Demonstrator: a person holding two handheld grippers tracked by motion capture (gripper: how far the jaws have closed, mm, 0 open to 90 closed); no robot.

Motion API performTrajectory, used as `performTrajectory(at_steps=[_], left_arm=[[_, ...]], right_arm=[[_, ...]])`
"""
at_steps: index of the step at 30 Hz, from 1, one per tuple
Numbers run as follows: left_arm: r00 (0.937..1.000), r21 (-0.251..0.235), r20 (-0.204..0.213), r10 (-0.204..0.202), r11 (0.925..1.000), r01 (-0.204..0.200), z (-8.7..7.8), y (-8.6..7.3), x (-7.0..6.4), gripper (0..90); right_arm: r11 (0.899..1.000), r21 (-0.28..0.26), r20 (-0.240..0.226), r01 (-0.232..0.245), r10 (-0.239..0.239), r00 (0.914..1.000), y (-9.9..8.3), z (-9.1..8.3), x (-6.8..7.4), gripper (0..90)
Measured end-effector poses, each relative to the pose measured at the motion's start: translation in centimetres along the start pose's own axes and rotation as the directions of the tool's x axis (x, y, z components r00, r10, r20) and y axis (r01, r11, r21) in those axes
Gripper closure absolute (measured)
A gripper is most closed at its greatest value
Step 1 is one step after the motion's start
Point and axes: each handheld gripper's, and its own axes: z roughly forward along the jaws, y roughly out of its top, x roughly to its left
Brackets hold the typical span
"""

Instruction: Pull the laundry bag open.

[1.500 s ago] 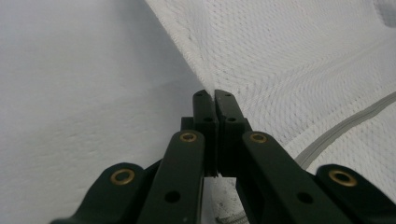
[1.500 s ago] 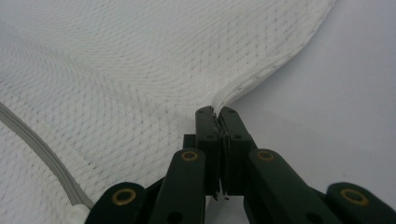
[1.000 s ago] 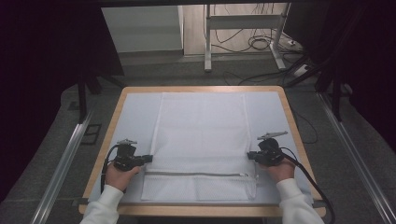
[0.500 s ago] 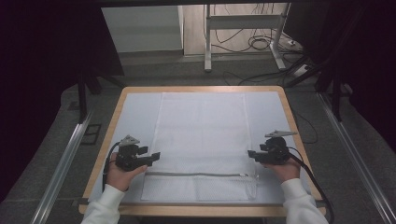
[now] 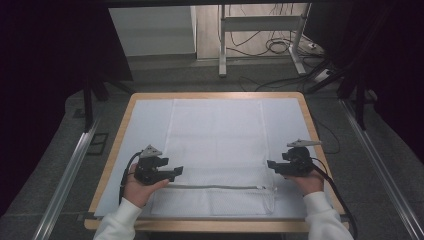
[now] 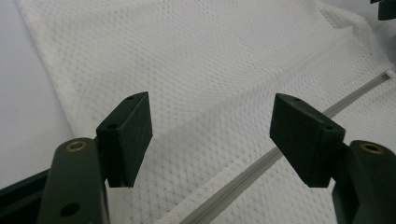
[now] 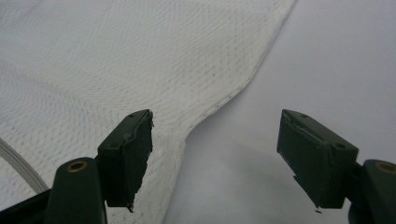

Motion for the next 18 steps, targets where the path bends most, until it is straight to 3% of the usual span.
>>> performTrajectory(at_steps=[8, 18], left_arm=[[0.9997, 0.008, 0.025, 0.006, 0.9999, -0.006, 0.4, 0.4, -1.0, 30.3], [0.9967, 0.016, 0.067, 0.046, 0.9988, -0.047, 1.2, 0.7, -3.5, 30.9]], right_arm=[[1.000, -0.006, 0.010, 0.012, -0.012, 0.9999, -0.2, -0.2, -0.2, 26.1], [1.000, -0.025, 0.019, 0.004, -0.003, 0.9998, -0.1, -0.5, -0.3, 26.6]])
